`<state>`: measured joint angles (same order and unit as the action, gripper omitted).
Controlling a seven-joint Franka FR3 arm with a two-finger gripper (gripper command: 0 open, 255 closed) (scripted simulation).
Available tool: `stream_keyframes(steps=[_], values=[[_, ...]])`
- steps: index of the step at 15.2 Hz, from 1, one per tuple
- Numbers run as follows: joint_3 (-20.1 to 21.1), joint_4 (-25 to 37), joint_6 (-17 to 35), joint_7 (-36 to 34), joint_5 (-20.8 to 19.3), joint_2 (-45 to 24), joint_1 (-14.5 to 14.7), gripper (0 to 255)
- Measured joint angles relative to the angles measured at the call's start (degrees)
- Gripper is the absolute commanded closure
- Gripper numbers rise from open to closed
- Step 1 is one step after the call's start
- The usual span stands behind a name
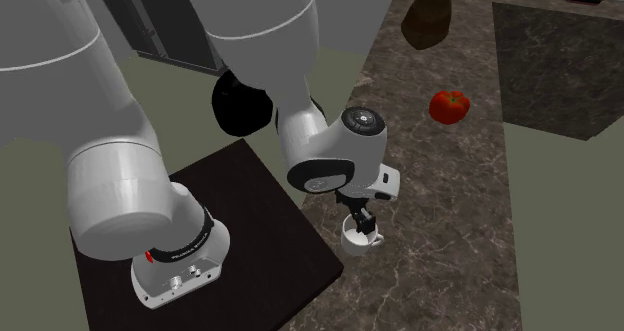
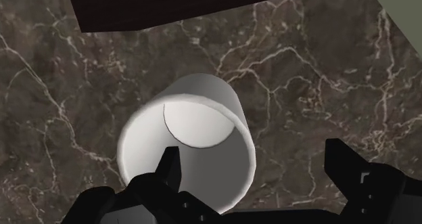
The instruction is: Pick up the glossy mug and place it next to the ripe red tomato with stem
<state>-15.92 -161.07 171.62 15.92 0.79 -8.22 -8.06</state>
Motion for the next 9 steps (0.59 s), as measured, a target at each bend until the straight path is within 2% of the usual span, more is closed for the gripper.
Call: stream_keyframes(steps=[6, 9], values=[[6.2, 1.8, 5.4, 4.0, 5.1, -7.1, -5.3, 0], [6.9, 2.0, 6.0, 4.1, 5.4, -8.0, -5.9, 0]])
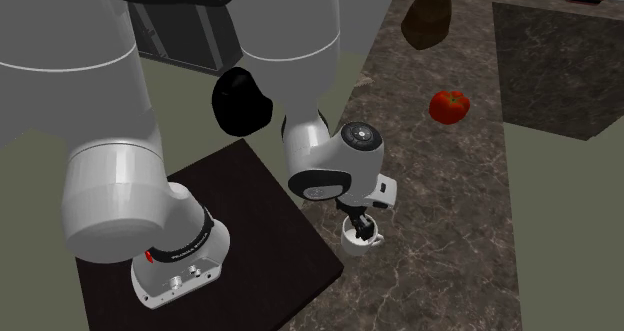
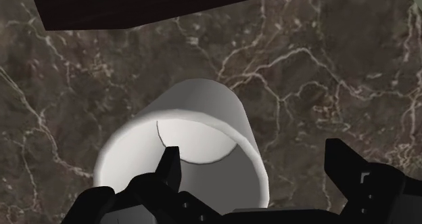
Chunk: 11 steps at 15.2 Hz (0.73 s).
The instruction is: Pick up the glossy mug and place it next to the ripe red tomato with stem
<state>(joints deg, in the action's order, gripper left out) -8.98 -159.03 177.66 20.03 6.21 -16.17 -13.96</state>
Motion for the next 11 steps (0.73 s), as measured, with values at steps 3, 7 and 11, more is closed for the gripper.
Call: stream_keyframes(steps=[3, 7, 11], values=[[0.1, 0.0, 0.1, 0.0, 0.0, -0.1, 0.0, 0], [0.1, 0.0, 0.1, 0.0, 0.0, -0.1, 0.0, 255], [0.1, 0.0, 0.1, 0.0, 0.0, -0.1, 0.0, 255]])
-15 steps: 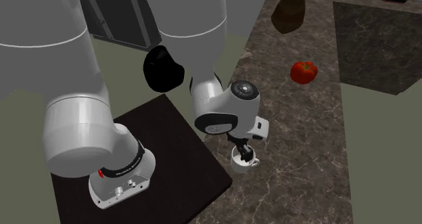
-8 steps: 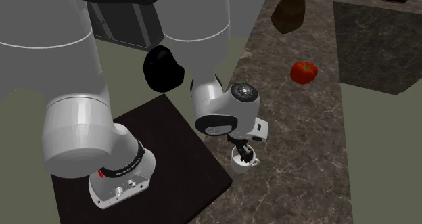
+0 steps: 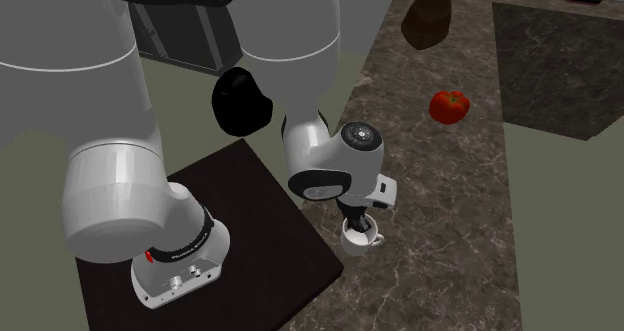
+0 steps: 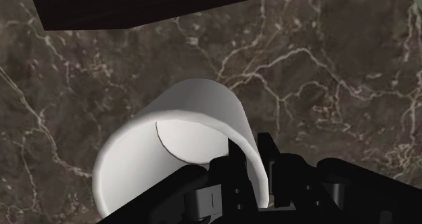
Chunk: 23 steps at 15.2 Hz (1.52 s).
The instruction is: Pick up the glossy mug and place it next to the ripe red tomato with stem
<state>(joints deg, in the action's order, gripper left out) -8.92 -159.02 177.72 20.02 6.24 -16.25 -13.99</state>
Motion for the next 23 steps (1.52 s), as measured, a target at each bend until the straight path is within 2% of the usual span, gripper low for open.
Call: stream_keyframes(steps=[3, 7, 10, 14, 20, 23], values=[[0.0, 0.0, 0.0, 0.0, 0.0, 0.0, 0.0, 255], [-3.4, -0.9, -2.9, -1.1, -1.6, 3.7, 2.9, 255], [-6.6, -1.4, -5.5, -2.8, -4.1, 6.9, 5.4, 255], [-10.4, -2.4, -9.4, -6.6, -9.4, 11.9, 8.0, 255], [-12.0, -2.6, -16.2, -10.9, -15.9, 19.2, 8.0, 255], [-11.8, -2.7, -19.4, -12.1, -17.7, 22.5, 7.5, 255]])
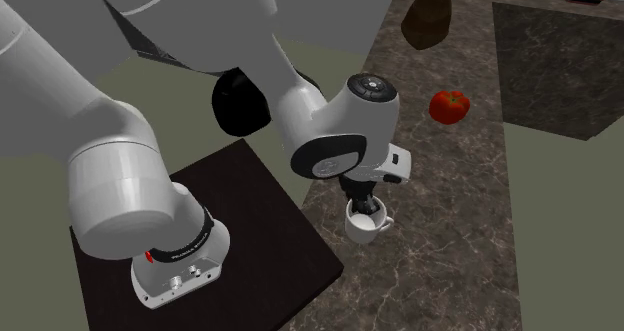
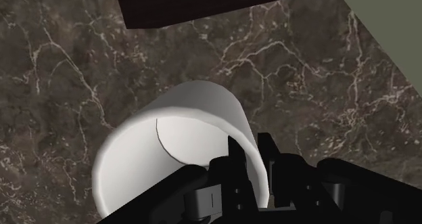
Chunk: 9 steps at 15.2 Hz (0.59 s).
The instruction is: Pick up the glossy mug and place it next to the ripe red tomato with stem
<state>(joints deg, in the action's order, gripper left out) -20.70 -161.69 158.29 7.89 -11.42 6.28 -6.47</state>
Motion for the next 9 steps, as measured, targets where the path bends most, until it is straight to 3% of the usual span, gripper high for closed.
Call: stream_keyframes(steps=[9], values=[[1.2, 1.0, -10.1, -1.6, -2.2, 9.2, -1.0, 255]])
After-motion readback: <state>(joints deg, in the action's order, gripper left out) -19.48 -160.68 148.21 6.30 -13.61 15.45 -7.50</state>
